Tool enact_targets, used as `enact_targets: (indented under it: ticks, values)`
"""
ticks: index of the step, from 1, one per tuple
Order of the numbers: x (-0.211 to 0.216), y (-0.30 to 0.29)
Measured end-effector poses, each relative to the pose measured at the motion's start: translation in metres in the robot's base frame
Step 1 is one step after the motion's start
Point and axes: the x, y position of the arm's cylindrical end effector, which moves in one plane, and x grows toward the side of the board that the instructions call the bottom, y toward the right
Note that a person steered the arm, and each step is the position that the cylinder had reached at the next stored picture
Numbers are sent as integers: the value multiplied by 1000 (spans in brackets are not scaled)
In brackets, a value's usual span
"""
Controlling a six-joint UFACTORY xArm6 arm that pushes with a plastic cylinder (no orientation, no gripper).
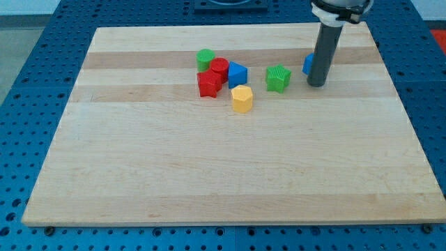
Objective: Move your arm closer to yellow hexagon
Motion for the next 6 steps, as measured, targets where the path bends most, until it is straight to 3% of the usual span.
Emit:
enact_targets:
  ticks: [1, 3, 4, 5, 6]
  values:
    - [68, -26]
    - [118, -152]
    - [112, -205]
    - [80, -197]
    - [78, -197]
